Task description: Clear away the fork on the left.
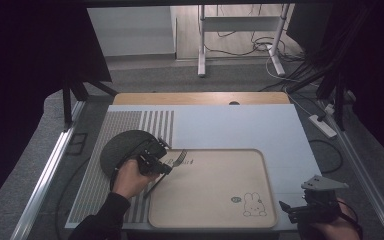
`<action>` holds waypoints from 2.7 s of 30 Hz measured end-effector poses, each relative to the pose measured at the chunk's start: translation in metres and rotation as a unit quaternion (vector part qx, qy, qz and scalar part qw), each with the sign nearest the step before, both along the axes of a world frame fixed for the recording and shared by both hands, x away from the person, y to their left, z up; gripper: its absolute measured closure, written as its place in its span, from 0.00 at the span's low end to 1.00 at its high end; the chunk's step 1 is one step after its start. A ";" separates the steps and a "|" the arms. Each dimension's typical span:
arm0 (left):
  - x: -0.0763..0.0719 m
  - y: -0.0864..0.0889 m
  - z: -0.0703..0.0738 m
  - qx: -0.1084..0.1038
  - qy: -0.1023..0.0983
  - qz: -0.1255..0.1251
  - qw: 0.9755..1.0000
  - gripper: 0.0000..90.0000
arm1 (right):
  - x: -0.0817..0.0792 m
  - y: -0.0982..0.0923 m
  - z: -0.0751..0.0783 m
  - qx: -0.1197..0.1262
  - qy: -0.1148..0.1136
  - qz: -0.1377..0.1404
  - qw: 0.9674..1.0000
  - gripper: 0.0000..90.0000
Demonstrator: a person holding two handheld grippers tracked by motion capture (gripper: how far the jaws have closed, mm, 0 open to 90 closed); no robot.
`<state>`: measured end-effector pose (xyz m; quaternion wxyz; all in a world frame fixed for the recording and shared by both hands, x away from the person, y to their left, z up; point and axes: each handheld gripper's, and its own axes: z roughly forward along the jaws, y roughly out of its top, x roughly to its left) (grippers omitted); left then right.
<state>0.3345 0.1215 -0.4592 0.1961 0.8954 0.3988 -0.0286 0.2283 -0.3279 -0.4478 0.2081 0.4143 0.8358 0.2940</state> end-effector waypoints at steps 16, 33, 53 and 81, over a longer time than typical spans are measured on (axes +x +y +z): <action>-0.002 -0.035 -0.034 0.019 0.028 -0.003 0.999 0.96 | 0.000 0.000 0.000 -0.002 0.000 -0.001 1.000 0.00; -0.008 -0.045 -0.042 0.013 0.023 -0.063 0.998 0.99 | 0.000 0.001 -0.001 -0.005 0.002 0.002 1.000 0.00; 0.007 0.013 -0.046 0.003 0.035 0.044 0.998 0.99 | 0.000 0.002 -0.001 -0.008 0.003 0.004 1.000 0.00; -0.004 0.038 -0.023 -0.072 -0.081 0.041 0.993 0.29 | 0.001 0.001 0.000 -0.003 0.001 -0.001 1.000 0.00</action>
